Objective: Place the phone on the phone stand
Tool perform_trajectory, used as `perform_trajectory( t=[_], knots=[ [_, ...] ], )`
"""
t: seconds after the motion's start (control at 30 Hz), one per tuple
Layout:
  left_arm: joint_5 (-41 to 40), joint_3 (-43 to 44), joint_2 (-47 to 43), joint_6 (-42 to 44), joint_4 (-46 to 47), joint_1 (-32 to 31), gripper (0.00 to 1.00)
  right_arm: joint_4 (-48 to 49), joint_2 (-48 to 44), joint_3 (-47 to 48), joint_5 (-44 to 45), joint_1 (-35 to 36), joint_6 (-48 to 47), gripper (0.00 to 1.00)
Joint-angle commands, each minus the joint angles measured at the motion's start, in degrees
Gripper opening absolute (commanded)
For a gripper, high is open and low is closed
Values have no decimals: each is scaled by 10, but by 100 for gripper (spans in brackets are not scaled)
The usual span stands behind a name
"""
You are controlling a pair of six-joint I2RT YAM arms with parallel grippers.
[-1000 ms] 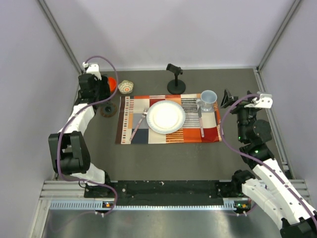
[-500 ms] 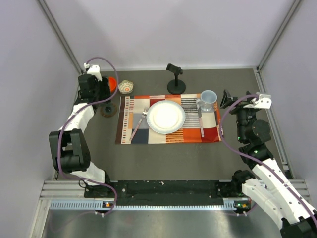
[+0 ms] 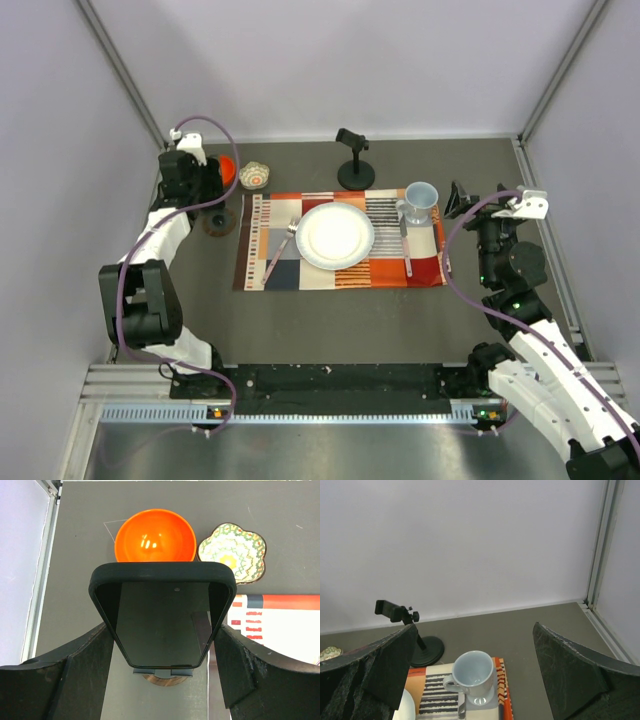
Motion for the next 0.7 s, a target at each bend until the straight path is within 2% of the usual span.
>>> perform_trajectory(
  t=[0.0, 0.67],
  knots=[
    [6, 9, 5, -3, 36, 1, 0, 24, -5, 2, 6, 7, -5, 99],
    [-8, -6, 19, 13, 45, 0, 0, 27, -8, -1, 12, 10, -9, 99]
  ],
)
